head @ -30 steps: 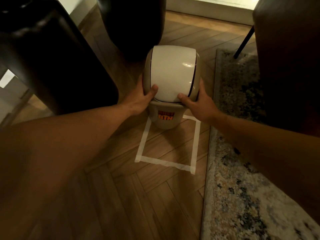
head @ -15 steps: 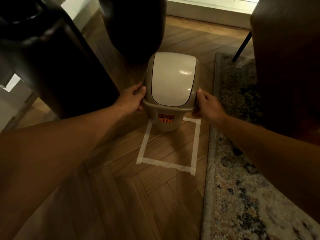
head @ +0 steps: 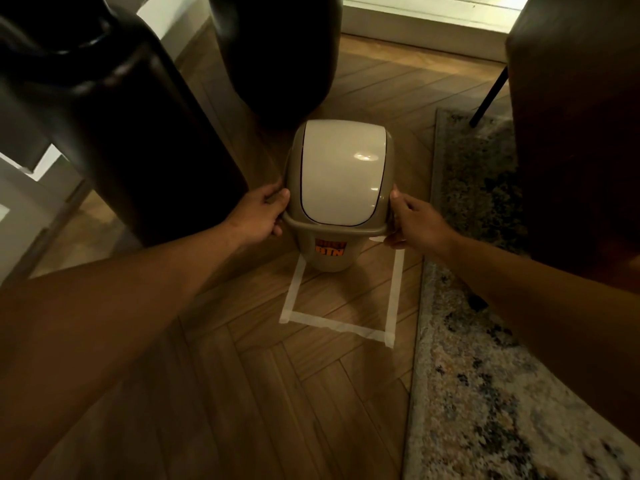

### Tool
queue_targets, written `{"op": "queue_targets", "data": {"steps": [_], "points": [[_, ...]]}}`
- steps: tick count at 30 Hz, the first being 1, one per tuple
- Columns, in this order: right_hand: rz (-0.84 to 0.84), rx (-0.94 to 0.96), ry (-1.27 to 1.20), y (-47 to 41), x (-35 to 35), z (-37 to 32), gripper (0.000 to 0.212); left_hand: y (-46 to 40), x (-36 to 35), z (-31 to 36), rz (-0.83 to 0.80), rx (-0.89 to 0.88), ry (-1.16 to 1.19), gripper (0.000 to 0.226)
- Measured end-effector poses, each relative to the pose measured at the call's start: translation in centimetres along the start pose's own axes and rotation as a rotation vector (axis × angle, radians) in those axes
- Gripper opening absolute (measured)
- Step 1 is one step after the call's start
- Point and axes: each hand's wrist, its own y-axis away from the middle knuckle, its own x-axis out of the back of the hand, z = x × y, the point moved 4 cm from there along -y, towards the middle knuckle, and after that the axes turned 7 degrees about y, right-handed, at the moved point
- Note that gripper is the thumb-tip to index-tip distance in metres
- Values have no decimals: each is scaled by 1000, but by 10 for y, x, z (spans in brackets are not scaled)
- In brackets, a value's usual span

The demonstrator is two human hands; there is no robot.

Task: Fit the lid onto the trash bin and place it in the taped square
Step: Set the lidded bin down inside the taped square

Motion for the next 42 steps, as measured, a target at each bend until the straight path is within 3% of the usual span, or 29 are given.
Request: {"op": "queue_targets", "data": {"steps": [7, 12, 17, 27, 39, 42], "points": [[-17, 11, 18, 18, -1, 8, 47, 12, -3, -8, -13, 26, 4, 56], [-19, 12, 34, 30, 2, 14, 38, 24, -9, -7, -48, 42, 18, 55], [-43, -13, 67, 37, 6, 14, 48, 30, -12, -1, -65, 39, 16, 55], [-41, -28, 37, 64, 16, 26, 36, 45, -27, 2, -101, 33, -38, 59], [11, -24, 17, 91, 19, 43, 49, 67, -38, -4, -171, 47, 15, 59], [27, 10, 75, 93, 16, 47, 51, 65, -39, -3, -183, 11, -76, 59]]}}
